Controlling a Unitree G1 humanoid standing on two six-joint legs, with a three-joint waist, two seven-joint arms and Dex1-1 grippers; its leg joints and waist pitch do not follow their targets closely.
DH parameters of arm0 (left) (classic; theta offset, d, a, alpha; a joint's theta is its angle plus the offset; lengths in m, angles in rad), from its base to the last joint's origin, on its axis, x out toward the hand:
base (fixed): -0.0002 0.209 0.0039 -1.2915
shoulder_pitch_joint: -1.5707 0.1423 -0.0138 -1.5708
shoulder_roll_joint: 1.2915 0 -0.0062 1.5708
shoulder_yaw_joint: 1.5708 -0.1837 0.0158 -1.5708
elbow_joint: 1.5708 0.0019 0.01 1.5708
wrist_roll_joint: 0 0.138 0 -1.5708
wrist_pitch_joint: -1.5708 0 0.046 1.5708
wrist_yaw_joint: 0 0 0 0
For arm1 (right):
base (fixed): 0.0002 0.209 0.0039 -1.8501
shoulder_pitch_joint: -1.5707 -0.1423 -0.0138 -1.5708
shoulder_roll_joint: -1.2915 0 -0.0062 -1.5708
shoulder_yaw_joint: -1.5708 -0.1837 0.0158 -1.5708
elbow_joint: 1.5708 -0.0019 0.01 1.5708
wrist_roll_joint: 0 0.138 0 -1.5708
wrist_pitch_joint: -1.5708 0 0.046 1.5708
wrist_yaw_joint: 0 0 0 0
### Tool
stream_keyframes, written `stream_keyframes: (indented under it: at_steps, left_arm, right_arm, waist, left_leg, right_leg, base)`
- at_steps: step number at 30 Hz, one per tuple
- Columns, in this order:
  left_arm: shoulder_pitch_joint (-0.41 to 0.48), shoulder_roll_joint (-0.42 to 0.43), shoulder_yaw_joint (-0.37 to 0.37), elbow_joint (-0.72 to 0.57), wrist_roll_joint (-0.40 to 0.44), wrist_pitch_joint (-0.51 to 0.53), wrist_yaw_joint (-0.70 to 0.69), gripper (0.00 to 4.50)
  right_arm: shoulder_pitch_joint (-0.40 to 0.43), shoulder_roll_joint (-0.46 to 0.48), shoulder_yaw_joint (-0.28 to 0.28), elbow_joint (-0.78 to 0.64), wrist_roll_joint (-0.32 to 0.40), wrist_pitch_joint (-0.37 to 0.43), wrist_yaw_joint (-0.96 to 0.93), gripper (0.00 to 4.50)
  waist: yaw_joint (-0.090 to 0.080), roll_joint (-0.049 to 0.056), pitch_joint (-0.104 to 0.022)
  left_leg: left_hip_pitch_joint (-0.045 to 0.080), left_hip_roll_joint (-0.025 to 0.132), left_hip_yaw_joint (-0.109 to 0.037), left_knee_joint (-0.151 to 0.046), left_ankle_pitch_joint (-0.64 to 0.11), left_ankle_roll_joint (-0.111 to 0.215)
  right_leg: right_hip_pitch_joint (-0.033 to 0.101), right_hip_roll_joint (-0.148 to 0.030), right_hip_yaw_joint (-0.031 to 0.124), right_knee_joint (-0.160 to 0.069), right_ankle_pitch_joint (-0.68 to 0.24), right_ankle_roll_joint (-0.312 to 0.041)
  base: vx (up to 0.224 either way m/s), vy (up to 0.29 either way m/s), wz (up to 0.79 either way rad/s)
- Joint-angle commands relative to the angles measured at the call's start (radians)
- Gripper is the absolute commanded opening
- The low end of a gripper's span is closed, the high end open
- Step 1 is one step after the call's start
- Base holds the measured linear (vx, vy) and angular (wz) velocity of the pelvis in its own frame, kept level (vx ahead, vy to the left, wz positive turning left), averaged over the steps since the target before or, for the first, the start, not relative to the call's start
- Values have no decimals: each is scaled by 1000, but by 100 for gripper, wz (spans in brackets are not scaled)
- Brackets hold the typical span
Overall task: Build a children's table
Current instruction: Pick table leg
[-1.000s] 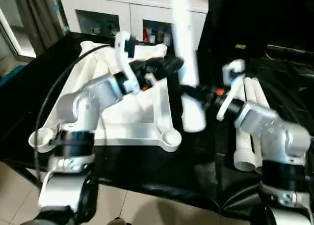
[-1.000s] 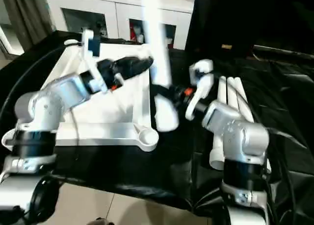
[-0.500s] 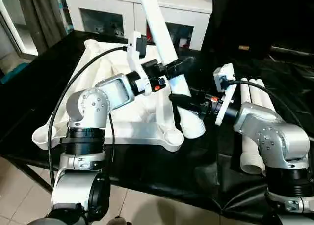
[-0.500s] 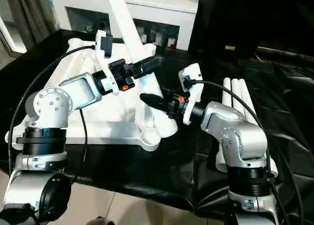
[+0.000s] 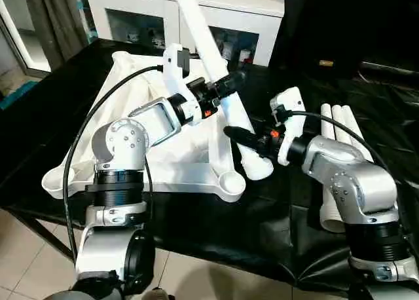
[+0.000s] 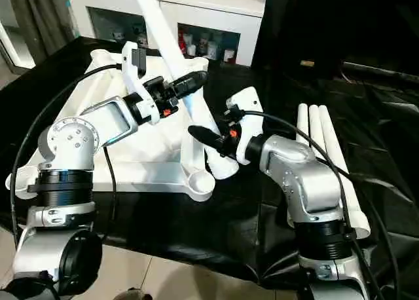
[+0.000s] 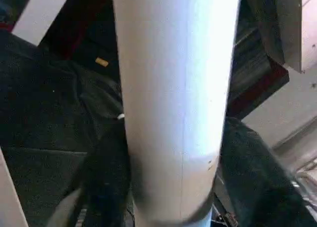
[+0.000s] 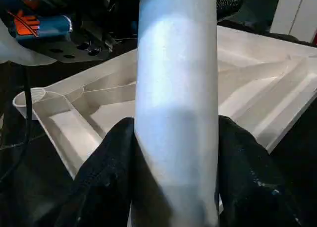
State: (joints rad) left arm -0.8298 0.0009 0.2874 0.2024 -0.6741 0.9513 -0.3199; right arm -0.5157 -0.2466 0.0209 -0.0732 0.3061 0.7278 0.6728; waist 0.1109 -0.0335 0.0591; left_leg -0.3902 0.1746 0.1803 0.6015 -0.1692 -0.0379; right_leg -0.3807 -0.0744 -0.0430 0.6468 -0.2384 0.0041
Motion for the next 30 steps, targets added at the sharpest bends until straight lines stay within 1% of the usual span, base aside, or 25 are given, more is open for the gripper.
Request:
stream_keyframes:
  at_steps: [1, 3, 5, 7, 8, 10, 14, 15, 16, 17, 18, 19, 20, 21, 22, 23, 24, 25, 26, 27, 28, 29, 30]
  left_arm:
    - [-25, -2, -2, -1, -15, 5, 12, 234]
    - [-24, -1, -3, 1, -13, 4, 15, 225]
    - [-25, -2, -2, 4, -13, 2, 17, 222]
    - [-25, -4, -4, 2, -16, 3, 19, 200]
    - [-24, -5, -5, -1, -17, 3, 21, 194]
    - [-23, -5, -5, -4, -18, 4, 21, 187]
    - [-21, 1, -21, -9, -5, -10, 7, 184]
    - [-18, 11, -40, -13, 7, -19, -12, 183]
    - [-17, 15, -46, -13, 10, -21, -18, 183]
    - [-14, 26, -63, -16, 20, -27, -37, 183]
    - [-13, 32, -70, -17, 24, -29, -45, 183]
    - [-8, 57, -99, -25, 34, -36, -91, 183]
    - [-8, 58, -100, -25, 35, -37, -93, 183]
    - [-5, 74, -116, -33, 36, -37, -123, 183]
    - [-4, 88, -130, -38, 36, -36, -149, 183]
    - [-3, 109, -149, -45, 36, -35, -186, 183]
    - [-1, 156, -194, -61, 35, -30, -270, 183]
    - [-1, 161, -199, -63, 35, -29, -279, 182]
    - [-2, 179, -210, -67, 29, -26, -311, 182]
    - [-6, 207, -227, -70, 18, -23, -365, 182]
    - [-10, 213, -229, -69, 14, -21, -380, 182]
    - [-21, 236, -235, -65, 0, -19, -431, 182]
    - [-25, 240, -236, -64, -5, -17, -443, 182]
  right_arm:
    - [-23, -2, 3, 3, -3, -26, -8, 186]
    - [-24, -3, 5, 5, -5, -29, -10, 186]
    - [-23, -4, 6, 5, -7, -31, -12, 186]
    - [-22, -5, 8, 5, -8, -36, -14, 186]
    - [-21, -7, 11, 3, -8, -38, -16, 186]
    - [-20, -8, 13, 1, -8, -40, -18, 186]
    - [-17, -11, 23, -3, -15, -53, -27, 186]
    - [-18, -2, 17, -2, -3, -48, -30, 221]
    - [-18, 2, 13, -1, 4, -44, -29, 242]
    - [-19, 13, -4, -2, 31, -27, -26, 256]
    - [-20, 17, -13, -3, 45, -18, -23, 256]
    - [-23, 22, -38, -14, 90, 11, -6, 265]
    - [-23, 22, -39, -15, 91, 13, -6, 277]
    - [-25, 18, -50, -22, 110, 27, 4, 289]
    - [-27, 11, -61, -26, 128, 44, 13, 296]
    - [-30, -3, -73, -32, 153, 67, 34, 296]
    - [-31, -41, -92, -46, 210, 116, 92, 310]
    - [-32, -45, -94, -47, 216, 122, 97, 314]
    - [-32, -62, -102, -52, 243, 147, 124, 317]
    - [-32, -89, -116, -59, 290, 191, 166, 317]
    - [-32, -97, -120, -62, 304, 205, 178, 317]
    - [-30, -119, -128, -68, 346, 245, 211, 317]
    - [-31, -122, -127, -67, 350, 252, 215, 317]
  waist:
    - [-2, -5, -74]
    - [-2, -2, -74]
    - [-3, -2, -74]
    - [-3, -3, -74]
    - [-3, 0, -74]
    - [-3, -1, -74]
    - [-4, 1, -74]
    - [-5, 2, -74]
    - [-5, 2, -74]
    - [-5, 2, -74]
    - [-6, 1, -74]
    - [-6, 1, -74]
    - [-5, 3, -75]
    - [-6, 3, -74]
    - [-6, 2, -74]
    - [-4, 4, -74]
    - [-4, 2, -73]
    - [-1, 5, -74]
    - [-3, 5, -72]
    - [-4, 0, -72]
    - [-2, 1, -73]
    - [-1, 0, -73]
    - [-1, 1, -73]
  left_leg:
    - [23, 45, -16, -57, -47, 28]
    - [23, 45, -17, -56, -47, 27]
    - [24, 45, -17, -57, -48, 25]
    - [24, 45, -16, -57, -52, 25]
    - [24, 45, -17, -57, -54, 23]
    - [24, 45, -17, -57, -53, 22]
    - [24, 45, -18, -58, -59, 19]
    - [24, 46, -18, -58, -59, 17]
    - [24, 45, -18, -59, -60, 17]
    - [25, 45, -18, -58, -60, 18]
    - [24, 45, -17, -59, -58, 21]
    - [25, 45, -18, -60, -58, 25]
    - [25, 46, -18, -59, -60, 25]
    - [26, 47, -18, -60, -60, 22]
    - [26, 46, -18, -60, -58, 21]
    - [27, 46, -17, -60, -57, 22]
    - [28, 46, -17, -60, -60, 21]
    - [29, 47, -17, -60, -60, 20]
    - [26, 48, -16, -61, -59, 14]
    - [27, 45, -15, -60, -62, 17]
    - [27, 44, -16, -61, -63, 21]
    - [26, 44, -14, -60, -58, 23]
    - [26, 45, -15, -59, -53, 21]
  right_leg:
    - [53, -64, 42, -70, 101, -232]
    - [52, -63, 42, -69, 105, -232]
    - [52, -63, 42, -69, 111, -232]
    - [52, -63, 42, -70, 111, -233]
    - [52, -63, 42, -70, 110, -233]
    - [53, -63, 42, -69, 113, -233]
    - [53, -63, 42, -70, 110, -233]
    - [52, -63, 42, -70, 111, -232]
    - [52, -62, 42, -71, 109, -231]
    - [52, -62, 42, -70, 112, -230]
    - [52, -62, 43, -70, 114, -230]
    - [52, -61, 42, -70, 111, -230]
    - [51, -63, 42, -69, 109, -231]
    - [50, -61, 42, -68, 109, -231]
    - [52, -62, 42, -69, 111, -232]
    - [52, -61, 42, -67, 111, -232]
    - [51, -60, 42, -69, 106, -231]
    - [52, -60, 42, -67, 104, -229]
    - [50, -61, 42, -66, 110, -229]
    - [52, -60, 42, -68, 106, -232]
    - [54, -61, 42, -68, 98, -233]
    - [54, -62, 42, -68, 93, -233]
    - [53, -63, 42, -66, 95, -236]
  base:
    - [0, 0, 0]
    - [0, 0, 0]
    - [0, 0, 0]
    - [0, 0, 0]
    - [0, 0, 0]
    - [0, 0, 0]
    - [0, 0, 0]
    - [0, 0, 0]
    - [0, 0, 0]
    - [0, 0, 0]
    - [0, 0, 0]
    - [0, 0, 0]
    - [0, 0, 0]
    - [0, 0, 0]
    - [0, 0, 0]
    - [0, 0, 0]
    - [0, 0, 0]
    - [0, 0, 0]
    - [0, 0, 0]
    - [0, 0, 0]
    - [0, 0, 0]
    - [0, 0, 0]
    - [0, 0, 0]
